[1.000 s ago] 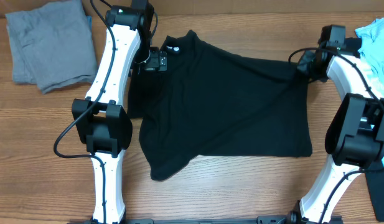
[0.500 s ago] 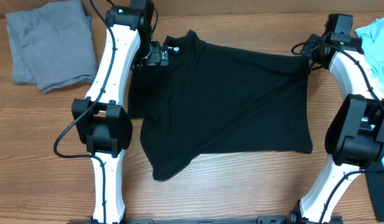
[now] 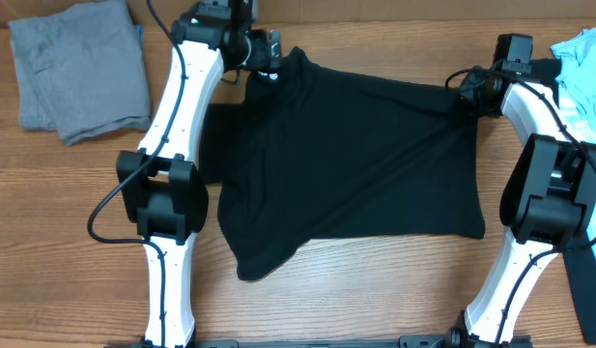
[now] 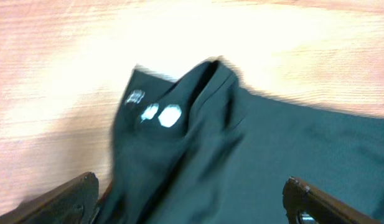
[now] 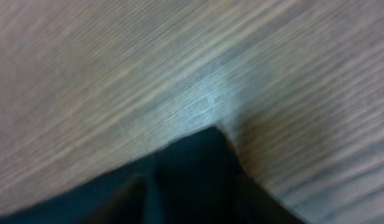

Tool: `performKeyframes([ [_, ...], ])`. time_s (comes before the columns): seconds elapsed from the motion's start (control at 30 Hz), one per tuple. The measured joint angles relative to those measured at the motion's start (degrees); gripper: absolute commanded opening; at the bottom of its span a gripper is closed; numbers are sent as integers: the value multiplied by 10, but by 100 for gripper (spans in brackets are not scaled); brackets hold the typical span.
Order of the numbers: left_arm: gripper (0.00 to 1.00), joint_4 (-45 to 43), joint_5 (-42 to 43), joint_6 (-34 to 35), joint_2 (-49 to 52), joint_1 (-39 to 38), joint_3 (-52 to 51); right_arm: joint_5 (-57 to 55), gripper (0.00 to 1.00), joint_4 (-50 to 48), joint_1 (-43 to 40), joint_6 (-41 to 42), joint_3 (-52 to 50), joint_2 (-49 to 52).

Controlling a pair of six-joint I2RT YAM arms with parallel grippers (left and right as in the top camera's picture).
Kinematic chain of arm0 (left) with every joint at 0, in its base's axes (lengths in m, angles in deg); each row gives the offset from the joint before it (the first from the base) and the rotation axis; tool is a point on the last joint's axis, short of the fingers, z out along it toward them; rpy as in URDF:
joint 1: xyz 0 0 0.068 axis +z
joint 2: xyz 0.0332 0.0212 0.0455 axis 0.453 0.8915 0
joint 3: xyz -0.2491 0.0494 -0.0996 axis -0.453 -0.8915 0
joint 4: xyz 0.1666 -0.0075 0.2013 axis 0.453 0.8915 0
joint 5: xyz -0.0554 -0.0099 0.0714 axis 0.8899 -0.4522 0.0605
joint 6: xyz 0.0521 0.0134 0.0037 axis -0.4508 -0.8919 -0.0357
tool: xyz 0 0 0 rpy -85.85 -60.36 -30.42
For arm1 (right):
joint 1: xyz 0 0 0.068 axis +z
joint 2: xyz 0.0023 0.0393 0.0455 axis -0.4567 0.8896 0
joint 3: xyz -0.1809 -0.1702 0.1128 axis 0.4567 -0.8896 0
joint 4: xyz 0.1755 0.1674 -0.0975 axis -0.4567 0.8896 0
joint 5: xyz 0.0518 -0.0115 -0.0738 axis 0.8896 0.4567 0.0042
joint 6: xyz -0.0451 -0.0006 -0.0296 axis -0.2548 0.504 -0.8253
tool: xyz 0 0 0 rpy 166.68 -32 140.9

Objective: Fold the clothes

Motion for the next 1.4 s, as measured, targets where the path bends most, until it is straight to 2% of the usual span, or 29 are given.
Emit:
performKeyframes([
  [0.17,92,-96,12,-18,37,-17,0,8,64,37,0,-9,1,0],
  [0.27,91,-124,14,-24,69,-23,0,10,66,52,0,-11,1,0],
  [0.53,89,-169,33,-35,134,-24,-2,11,66,77,0,-15,1,0],
  [0.73,89,-192,52,-65,142,-32,-4,11,66,89,0,-15,1,0],
  [0.83,84,-194,54,-74,142,-39,-4,11,66,90,0,-14,1,0],
  [0.9,78,-194,55,-78,142,-45,-4,11,66,91,0,-15,1,0],
  [1.0,60,-194,58,-83,142,-50,-4,11,66,91,0,-15,1,0],
  [1.03,52,-193,59,-85,142,-52,-4,11,67,91,0,-16,1,0],
  [1.1,28,-193,59,-87,142,-54,-4,11,68,88,0,-18,1,0],
  [1.13,19,-193,59,-89,142,-54,-4,11,70,85,0,-19,1,0],
  [1.2,8,-193,59,-90,142,-54,-4,11,72,78,0,-25,1,0],
  [1.23,4,-193,58,-90,142,-54,-4,11,73,73,0,-30,1,0],
  [1.4,4,-190,50,-92,142,-54,-4,11,73,57,0,-43,1,0],
])
